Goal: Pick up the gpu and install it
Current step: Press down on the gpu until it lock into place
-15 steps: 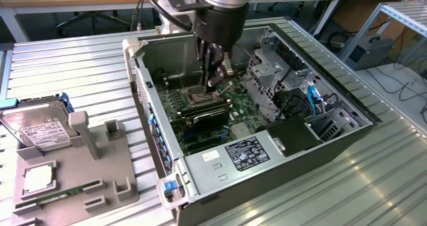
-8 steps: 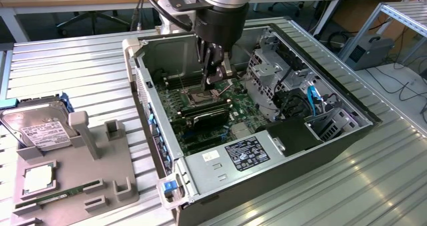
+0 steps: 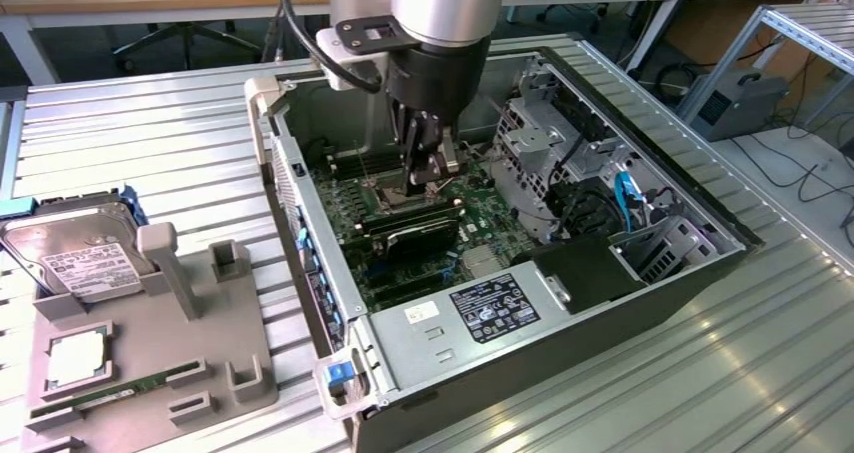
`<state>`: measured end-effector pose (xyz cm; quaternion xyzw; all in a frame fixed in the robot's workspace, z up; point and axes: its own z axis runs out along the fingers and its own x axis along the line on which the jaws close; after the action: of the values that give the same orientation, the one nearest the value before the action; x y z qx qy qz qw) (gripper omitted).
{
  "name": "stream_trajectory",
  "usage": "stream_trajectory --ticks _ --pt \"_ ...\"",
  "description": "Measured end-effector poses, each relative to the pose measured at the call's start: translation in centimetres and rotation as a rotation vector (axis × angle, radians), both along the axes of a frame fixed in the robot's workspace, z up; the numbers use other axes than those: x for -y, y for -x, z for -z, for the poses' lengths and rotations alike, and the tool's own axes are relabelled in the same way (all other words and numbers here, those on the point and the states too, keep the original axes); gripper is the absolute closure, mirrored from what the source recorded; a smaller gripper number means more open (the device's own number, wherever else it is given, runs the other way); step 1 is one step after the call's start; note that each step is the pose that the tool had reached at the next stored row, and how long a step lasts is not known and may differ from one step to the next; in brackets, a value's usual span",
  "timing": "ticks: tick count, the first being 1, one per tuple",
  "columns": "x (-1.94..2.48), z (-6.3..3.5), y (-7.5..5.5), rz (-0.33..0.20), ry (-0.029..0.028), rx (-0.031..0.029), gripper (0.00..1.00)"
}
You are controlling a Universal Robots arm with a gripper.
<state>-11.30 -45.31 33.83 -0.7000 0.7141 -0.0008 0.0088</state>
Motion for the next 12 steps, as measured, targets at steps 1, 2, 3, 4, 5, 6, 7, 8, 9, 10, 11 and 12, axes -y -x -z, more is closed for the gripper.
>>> stream_trajectory --ticks 1,2,3,4,5,6,7,8,9,10,11,12 --pt "0.0 0.31 0.0 0.0 0.0 0.0 0.89" --pt "0.0 0.53 0.0 0.0 0.0 0.0001 0.89" --pt "0.0 0.99 0.0 0.0 0.0 0.0 0.89" --pt "0.0 1.44 0.0 0.0 0.0 0.0 0.89" --pt "0.0 1.7 0.0 0.0 0.0 0.0 0.89" --pt "0.0 1.9 0.0 0.0 0.0001 0.0 0.89" --pt "0.0 2.09 0.0 0.0 0.0 0.0 0.89" --pt "0.0 2.29 0.0 0.0 0.0 0.0 0.89" --pt "0.0 2.54 0.0 0.0 -0.0001 0.0001 0.89" --pt "0.0 2.75 0.0 0.0 0.0 0.0 0.89" --pt "0.0 2.98 0.0 0.0 -0.0001 0.0 0.89" --pt "0.0 3.17 0.0 0.0 0.0 0.0 0.89"
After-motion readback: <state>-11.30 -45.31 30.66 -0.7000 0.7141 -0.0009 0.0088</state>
